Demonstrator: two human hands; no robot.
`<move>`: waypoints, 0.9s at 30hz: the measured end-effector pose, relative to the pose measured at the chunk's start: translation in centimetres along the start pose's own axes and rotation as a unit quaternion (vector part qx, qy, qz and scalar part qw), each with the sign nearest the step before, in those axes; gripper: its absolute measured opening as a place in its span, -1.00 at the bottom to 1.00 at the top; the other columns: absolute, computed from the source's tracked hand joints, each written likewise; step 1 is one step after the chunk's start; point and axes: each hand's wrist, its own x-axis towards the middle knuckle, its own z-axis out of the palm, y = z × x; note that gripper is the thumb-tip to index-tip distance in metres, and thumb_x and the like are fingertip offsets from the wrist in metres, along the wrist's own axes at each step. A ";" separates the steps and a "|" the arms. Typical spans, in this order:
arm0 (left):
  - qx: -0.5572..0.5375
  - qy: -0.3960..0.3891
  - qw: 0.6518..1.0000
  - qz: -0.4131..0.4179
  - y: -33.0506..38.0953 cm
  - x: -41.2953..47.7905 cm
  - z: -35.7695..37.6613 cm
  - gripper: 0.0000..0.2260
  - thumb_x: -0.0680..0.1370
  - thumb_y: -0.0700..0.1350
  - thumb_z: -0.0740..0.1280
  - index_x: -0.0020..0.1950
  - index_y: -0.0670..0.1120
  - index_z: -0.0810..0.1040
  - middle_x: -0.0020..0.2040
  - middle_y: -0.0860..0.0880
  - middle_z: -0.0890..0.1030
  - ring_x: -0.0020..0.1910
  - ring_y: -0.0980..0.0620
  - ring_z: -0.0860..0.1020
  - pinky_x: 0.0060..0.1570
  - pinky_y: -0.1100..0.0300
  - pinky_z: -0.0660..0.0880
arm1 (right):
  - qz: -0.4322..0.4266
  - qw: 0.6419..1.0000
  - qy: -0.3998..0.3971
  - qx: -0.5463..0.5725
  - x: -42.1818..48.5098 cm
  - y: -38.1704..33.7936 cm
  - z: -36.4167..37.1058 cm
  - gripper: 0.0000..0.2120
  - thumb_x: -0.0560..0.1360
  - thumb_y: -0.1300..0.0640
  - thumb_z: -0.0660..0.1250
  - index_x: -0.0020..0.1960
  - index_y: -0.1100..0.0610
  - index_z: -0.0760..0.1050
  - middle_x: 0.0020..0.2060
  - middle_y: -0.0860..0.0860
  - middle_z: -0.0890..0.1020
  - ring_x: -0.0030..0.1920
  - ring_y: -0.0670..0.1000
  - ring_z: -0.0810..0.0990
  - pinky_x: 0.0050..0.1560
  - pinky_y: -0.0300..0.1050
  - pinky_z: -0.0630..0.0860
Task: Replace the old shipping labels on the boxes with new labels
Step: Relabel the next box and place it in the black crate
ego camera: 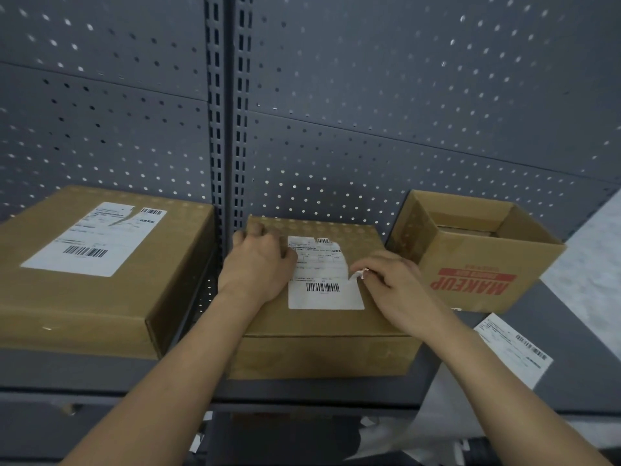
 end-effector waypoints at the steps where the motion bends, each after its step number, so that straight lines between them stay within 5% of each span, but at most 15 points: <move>1: 0.000 -0.001 1.000 -0.001 0.0 0.0 0.0 -0.64 0.59 0.05 0.21 0.32 -0.08 0.49 0.40 -0.11 0.36 0.39 -0.24 0.25 0.20 -0.13 0.42 | 0.009 1.000 -0.007 0.004 0.0 -0.1 0.0 -0.75 0.61 0.20 0.19 0.07 0.02 0.63 -0.02 -0.16 0.56 0.04 -0.22 0.48 0.02 -0.51 0.30; 6: -0.006 0.001 1.000 -0.002 -0.1 0.0 0.0 -0.62 0.60 0.05 0.21 0.35 -0.08 0.49 0.43 -0.11 0.35 0.42 -0.24 0.24 0.24 -0.14 0.40 | 0.011 0.999 -0.038 0.002 -0.1 -0.1 -0.2 -0.84 0.55 -0.06 0.31 -0.05 -0.02 0.61 -0.09 -0.18 0.52 -0.04 -0.22 0.50 -0.05 -0.33 0.40; 11: -0.012 0.000 1.000 -0.001 -0.1 0.0 -0.1 -0.63 0.59 0.04 0.22 0.35 -0.08 0.50 0.43 -0.11 0.36 0.42 -0.25 0.24 0.27 -0.16 0.40 | 0.002 0.999 -0.032 -0.011 0.1 0.0 -0.3 -0.89 0.52 0.01 0.40 -0.01 0.03 0.64 -0.10 -0.18 0.56 -0.05 -0.23 0.51 -0.04 -0.35 0.40; 15: -0.014 0.002 1.000 -0.001 -0.2 -0.1 -0.1 -0.65 0.59 0.04 0.21 0.32 -0.06 0.51 0.40 -0.10 0.37 0.41 -0.24 0.25 0.23 -0.15 0.41 | 0.012 1.000 -0.004 0.012 -0.5 -0.6 -0.1 -0.94 0.54 0.00 0.39 -0.11 -0.11 0.53 -0.22 -0.23 0.57 -0.16 -0.29 0.51 -0.23 -0.43 0.37; 27: -0.017 0.002 1.000 -0.004 -0.2 0.0 -0.3 -0.64 0.58 0.04 0.21 0.34 -0.05 0.50 0.40 -0.10 0.38 0.39 -0.24 0.26 0.22 -0.16 0.40 | -0.015 0.988 0.034 0.147 -1.6 -0.8 -0.2 -0.90 0.53 0.05 0.38 -0.15 -0.09 0.59 -0.27 -0.01 0.63 -0.24 0.14 0.56 -0.21 0.02 0.45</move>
